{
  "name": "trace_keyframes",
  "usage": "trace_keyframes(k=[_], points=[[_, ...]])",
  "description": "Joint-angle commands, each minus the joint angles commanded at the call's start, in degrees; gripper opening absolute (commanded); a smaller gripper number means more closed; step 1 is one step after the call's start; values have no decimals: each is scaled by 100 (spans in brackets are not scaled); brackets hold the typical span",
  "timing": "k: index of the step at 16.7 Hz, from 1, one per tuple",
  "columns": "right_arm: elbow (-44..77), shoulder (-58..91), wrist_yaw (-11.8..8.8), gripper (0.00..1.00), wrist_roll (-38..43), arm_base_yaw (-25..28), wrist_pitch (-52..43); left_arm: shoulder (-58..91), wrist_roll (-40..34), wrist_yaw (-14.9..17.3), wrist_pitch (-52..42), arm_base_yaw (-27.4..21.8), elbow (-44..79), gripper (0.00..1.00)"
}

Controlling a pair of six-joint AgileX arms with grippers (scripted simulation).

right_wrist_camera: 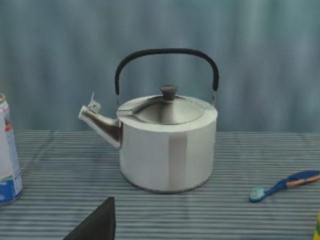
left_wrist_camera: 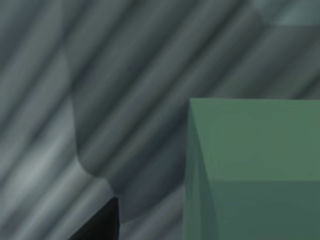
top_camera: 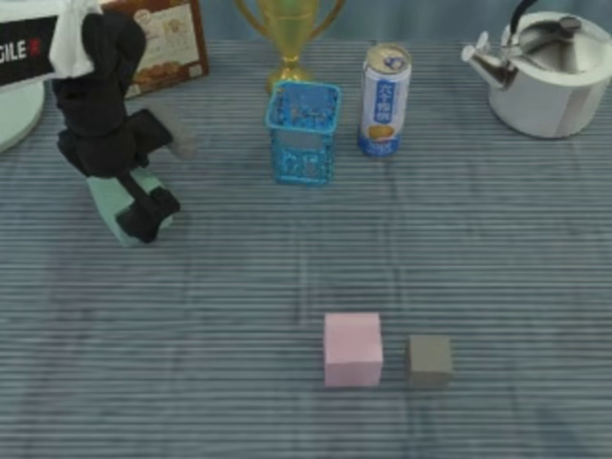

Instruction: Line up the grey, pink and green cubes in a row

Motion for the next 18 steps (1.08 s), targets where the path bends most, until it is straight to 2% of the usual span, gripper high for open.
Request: trace_keyframes(k=[11,18], points=[[0,0,0,100,0,0,0,0,0,0,0,0,0,2],[0,0,0,100,0,0,0,0,0,0,0,0,0,0]])
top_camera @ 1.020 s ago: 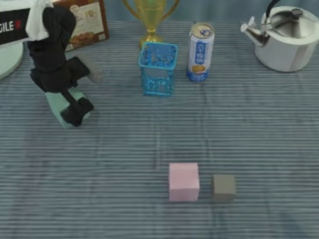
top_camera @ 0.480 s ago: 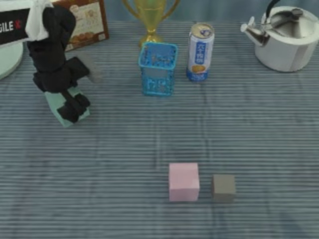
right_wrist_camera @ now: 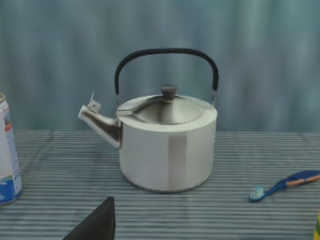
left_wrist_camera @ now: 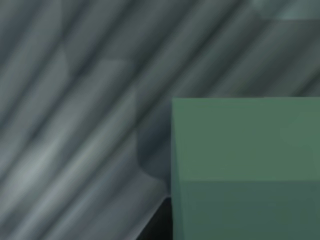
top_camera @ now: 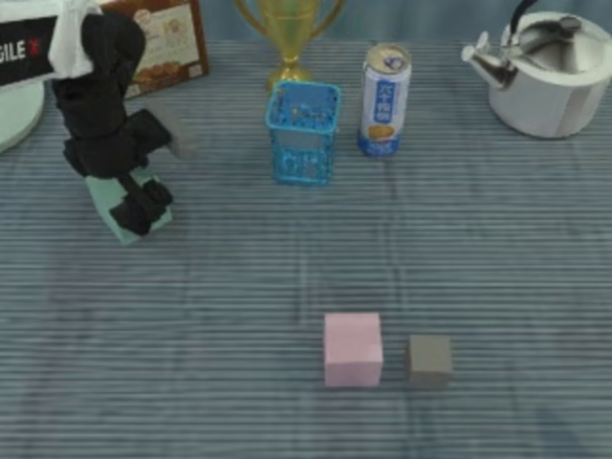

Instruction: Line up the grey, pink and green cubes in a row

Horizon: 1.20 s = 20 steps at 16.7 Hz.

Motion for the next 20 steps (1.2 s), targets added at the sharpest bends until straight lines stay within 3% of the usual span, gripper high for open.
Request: trace_keyframes(k=[4,12,17,20], points=[[0,0,0,100,0,0,0,-96,-1,35,-130,-22,81,0],[0,0,0,100,0,0,0,-431,-24,29,-1378,89,980,0],[0,0,0,100,0,0,0,-427,-10,26,-1366,47,963,0],[0,0,0,100,0,0,0,-777,95,27,-1242,-259,575,0]])
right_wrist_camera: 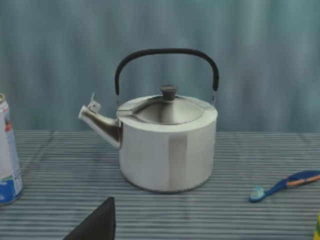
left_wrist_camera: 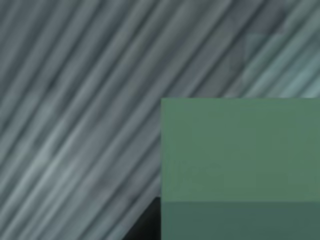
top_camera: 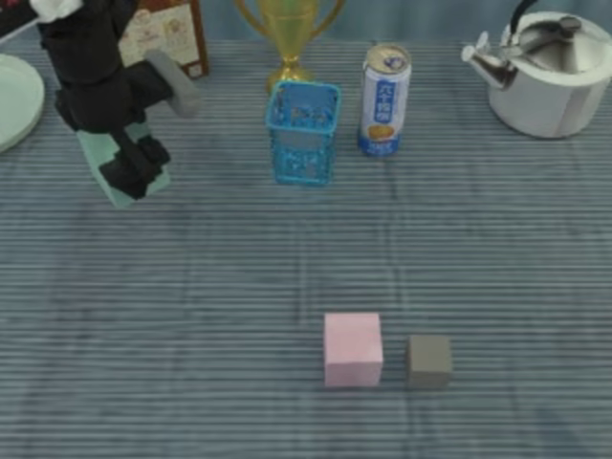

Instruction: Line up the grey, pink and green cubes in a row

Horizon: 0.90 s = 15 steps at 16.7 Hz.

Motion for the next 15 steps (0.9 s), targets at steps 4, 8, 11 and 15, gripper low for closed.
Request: trace_keyframes(k=[4,8,11,15], points=[[0,0,0,100,0,0,0,-907,282,-7,286,-842,-1220,0],[0,0,0,100,0,0,0,-1928,589,-15,595,-1797,-2678,0],[0,0,0,100,0,0,0,-2492,771,-21,767,-2337,-3376,0],[0,0,0,100,0,0,0,-2651,827,-24,816,-2493,-3545,0]])
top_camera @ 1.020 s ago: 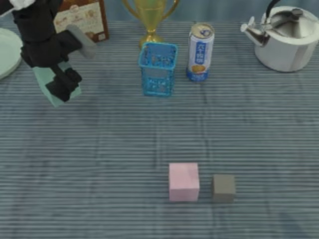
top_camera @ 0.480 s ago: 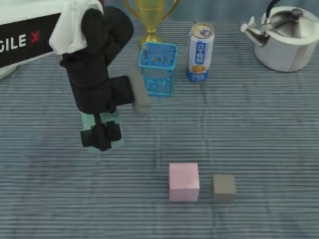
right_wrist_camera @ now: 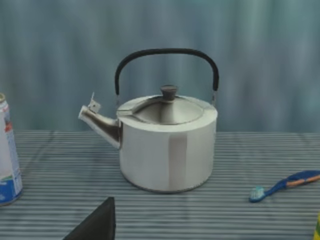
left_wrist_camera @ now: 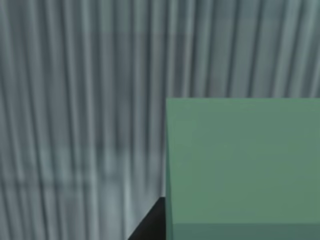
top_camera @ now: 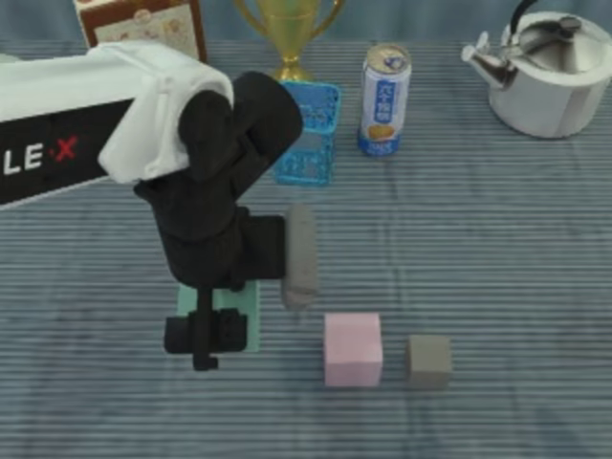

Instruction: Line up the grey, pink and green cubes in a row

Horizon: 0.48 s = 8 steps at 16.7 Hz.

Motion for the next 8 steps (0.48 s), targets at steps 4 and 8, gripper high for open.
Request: trace_keyframes(k=[4,8], points=[[0,0,0,100,0,0,0,58,8,1,84,11,-45,0],[0,0,0,100,0,0,0,342,2,-1,884,-17,-492,0]])
